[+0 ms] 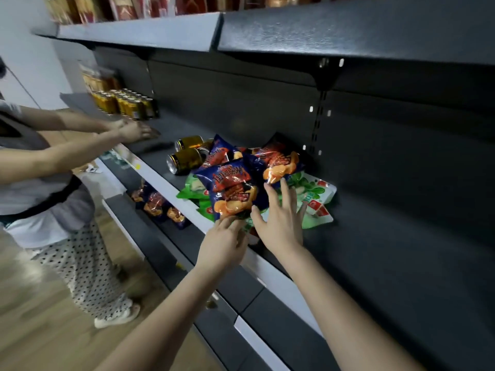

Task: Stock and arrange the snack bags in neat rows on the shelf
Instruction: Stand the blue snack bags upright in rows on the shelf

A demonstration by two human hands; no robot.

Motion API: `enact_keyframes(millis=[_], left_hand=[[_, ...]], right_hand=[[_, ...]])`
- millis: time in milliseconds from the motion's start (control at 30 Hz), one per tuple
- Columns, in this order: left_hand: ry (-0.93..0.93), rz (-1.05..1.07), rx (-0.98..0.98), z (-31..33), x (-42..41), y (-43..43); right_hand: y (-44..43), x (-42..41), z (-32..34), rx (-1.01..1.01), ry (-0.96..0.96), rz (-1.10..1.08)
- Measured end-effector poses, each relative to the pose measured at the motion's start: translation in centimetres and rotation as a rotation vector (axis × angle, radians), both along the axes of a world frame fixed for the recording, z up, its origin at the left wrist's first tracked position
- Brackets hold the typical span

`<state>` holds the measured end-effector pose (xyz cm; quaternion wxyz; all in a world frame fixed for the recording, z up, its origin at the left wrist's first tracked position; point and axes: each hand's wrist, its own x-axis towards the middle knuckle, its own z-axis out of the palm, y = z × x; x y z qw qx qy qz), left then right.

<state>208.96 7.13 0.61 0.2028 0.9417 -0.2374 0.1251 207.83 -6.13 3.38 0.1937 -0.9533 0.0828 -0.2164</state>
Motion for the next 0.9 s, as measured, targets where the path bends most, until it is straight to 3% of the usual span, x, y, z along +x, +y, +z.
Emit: enact_keyframes(millis=[133, 333, 500, 700, 900], left_hand=[[-0.073, -0.056, -0.019, -2.3, 0.5, 1.2], [-0.18, -0.08, -0.004, -3.4, 1.6, 1.2], [-0.168, -0.093, 0.026, -4.0, 2.5, 1.5], [-0.295, -0.117, -0.067, -5.3, 3.0, 1.6], [-0.188, -0.136, -0.012, -4.2, 2.2, 1.8]], right_hand=[[3.7, 3.9, 0.9, -0.019, -0.064, 0.074], [6.1, 8.7, 0.3, -0.112, 0.205, 0.048], [6.3, 10.4, -0.9, -0.222, 0.252, -0.004], [5.9, 9.7, -0.9, -0.206, 0.233, 0.011], [3.7, 8.1, 0.4, -0.046, 0.142, 0.053]])
